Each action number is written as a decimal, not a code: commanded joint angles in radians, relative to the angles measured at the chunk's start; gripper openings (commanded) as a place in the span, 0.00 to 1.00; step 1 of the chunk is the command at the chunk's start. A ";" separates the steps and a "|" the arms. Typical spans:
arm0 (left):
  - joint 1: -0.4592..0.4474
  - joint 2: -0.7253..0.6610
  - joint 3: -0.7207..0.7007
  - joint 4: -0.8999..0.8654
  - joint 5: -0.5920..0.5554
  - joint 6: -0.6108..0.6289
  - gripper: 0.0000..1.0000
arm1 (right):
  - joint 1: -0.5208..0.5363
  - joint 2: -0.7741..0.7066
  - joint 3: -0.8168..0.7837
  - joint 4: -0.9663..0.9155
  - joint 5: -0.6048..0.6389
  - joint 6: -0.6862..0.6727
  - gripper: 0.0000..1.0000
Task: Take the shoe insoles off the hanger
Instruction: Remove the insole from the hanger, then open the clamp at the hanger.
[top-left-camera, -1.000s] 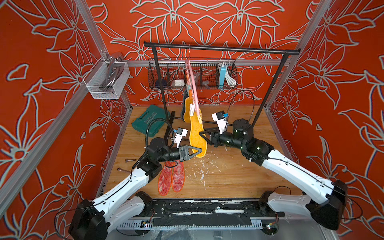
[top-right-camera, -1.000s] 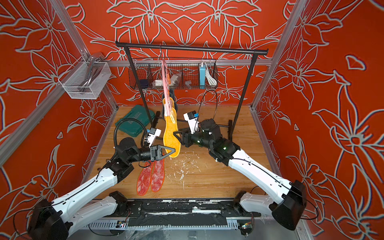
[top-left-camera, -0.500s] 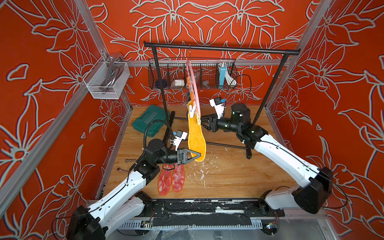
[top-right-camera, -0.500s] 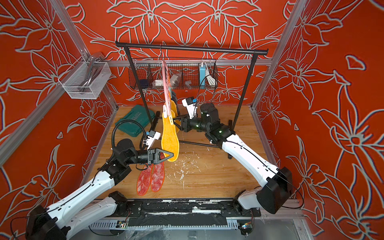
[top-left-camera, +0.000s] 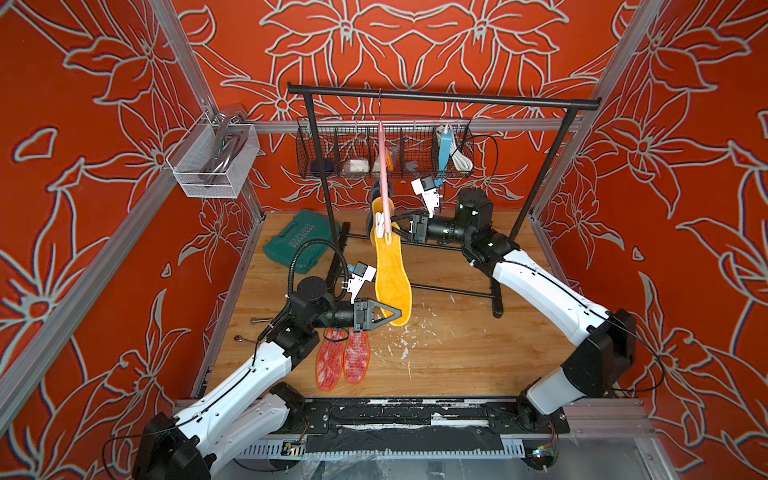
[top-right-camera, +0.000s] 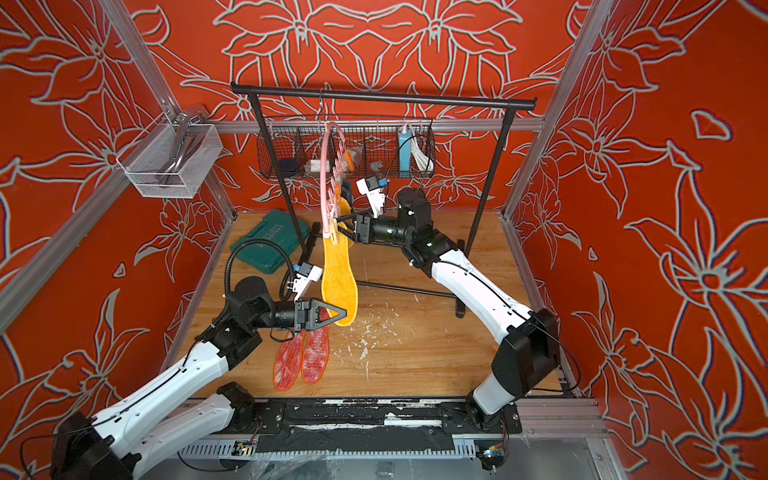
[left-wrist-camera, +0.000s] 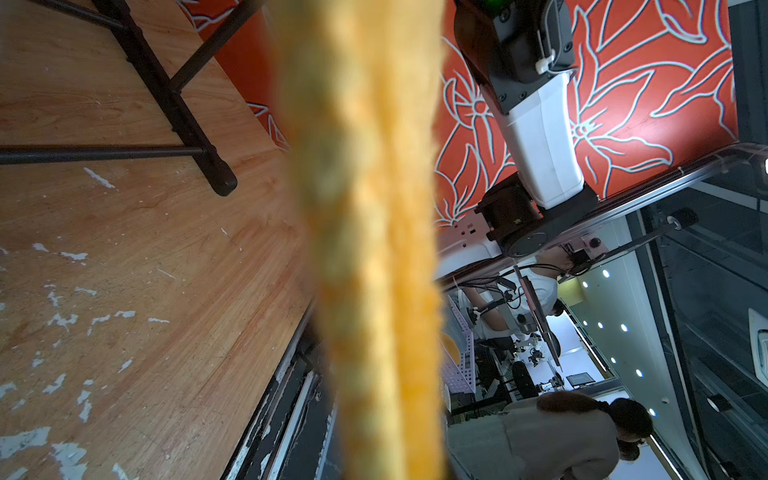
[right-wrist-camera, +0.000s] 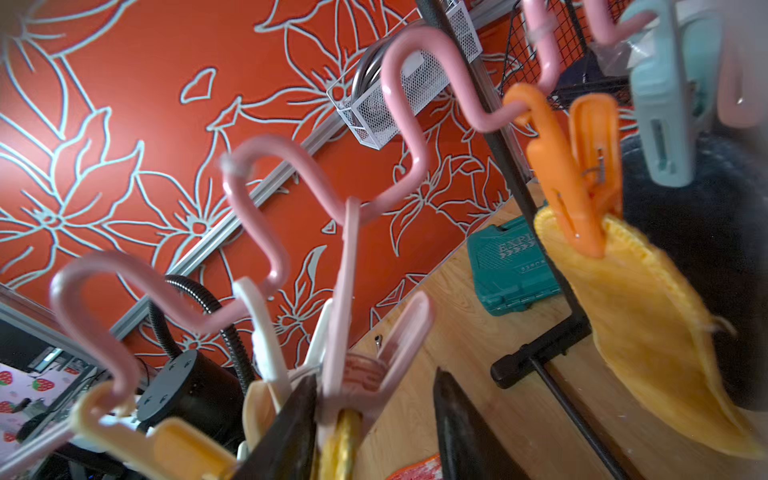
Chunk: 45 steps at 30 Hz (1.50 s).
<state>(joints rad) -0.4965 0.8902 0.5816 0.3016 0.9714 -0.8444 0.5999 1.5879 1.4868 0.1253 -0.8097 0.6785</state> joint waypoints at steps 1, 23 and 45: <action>0.001 -0.013 0.021 -0.026 0.059 0.026 0.00 | -0.008 0.026 0.046 0.072 -0.023 0.060 0.47; 0.003 -0.057 -0.028 -0.116 0.027 0.060 0.00 | -0.007 0.126 0.157 0.093 -0.016 0.129 0.27; -0.008 -0.183 -0.075 -0.340 0.010 0.125 0.00 | -0.025 0.069 -0.030 -0.121 0.171 -0.089 0.51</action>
<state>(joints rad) -0.4995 0.7143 0.4881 -0.0280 0.9783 -0.7422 0.5850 1.7107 1.4921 0.0582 -0.6926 0.6556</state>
